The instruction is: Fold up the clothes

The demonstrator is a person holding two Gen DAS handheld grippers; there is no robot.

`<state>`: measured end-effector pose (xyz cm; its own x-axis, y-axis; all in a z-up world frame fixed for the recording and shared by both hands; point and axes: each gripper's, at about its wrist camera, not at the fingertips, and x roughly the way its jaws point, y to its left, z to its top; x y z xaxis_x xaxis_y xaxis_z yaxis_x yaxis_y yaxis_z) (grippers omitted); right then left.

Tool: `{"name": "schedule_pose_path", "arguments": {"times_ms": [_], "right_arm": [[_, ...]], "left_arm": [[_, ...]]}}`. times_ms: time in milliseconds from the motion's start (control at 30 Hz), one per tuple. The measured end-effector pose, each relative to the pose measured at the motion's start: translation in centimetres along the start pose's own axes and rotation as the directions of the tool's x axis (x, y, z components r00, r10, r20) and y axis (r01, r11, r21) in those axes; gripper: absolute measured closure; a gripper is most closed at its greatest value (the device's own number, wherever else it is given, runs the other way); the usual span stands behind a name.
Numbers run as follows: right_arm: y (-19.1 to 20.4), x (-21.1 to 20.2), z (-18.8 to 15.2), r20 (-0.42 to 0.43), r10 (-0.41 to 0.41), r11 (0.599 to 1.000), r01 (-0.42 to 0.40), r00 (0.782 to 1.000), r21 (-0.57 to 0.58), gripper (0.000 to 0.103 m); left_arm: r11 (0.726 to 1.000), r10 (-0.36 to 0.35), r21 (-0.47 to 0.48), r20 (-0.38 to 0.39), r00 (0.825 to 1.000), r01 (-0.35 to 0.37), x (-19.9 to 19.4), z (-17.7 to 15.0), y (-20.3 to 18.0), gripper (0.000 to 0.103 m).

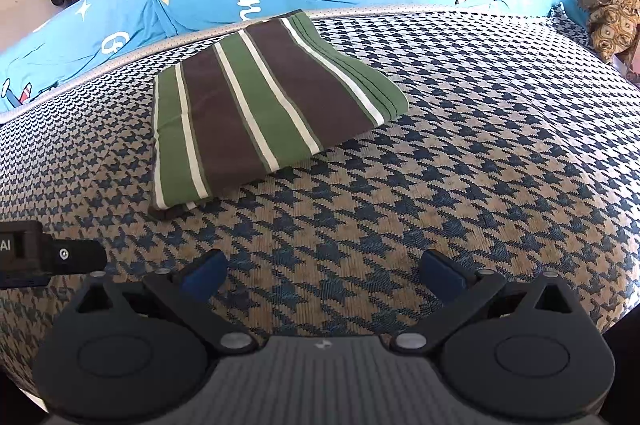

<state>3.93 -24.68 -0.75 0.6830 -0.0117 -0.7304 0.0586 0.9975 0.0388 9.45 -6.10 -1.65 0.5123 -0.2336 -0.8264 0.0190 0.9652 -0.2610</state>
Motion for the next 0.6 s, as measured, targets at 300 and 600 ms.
{"name": "schedule_pose_path", "arguments": {"times_ms": [300,600], "right_arm": [[-1.1,-0.1,0.6,0.0,0.049,0.999,-0.049,0.999,-0.016,0.0],[-1.3,-1.0,1.2,0.049,0.114,0.993,-0.112,0.992,-0.041,0.0]], "left_arm": [[1.0,0.002,0.018,0.019,1.0,-0.002,-1.1,-1.6,0.1,0.0],[0.999,0.037,0.021,0.05,0.998,-0.038,-2.5,-2.2,0.0,0.0]]}}
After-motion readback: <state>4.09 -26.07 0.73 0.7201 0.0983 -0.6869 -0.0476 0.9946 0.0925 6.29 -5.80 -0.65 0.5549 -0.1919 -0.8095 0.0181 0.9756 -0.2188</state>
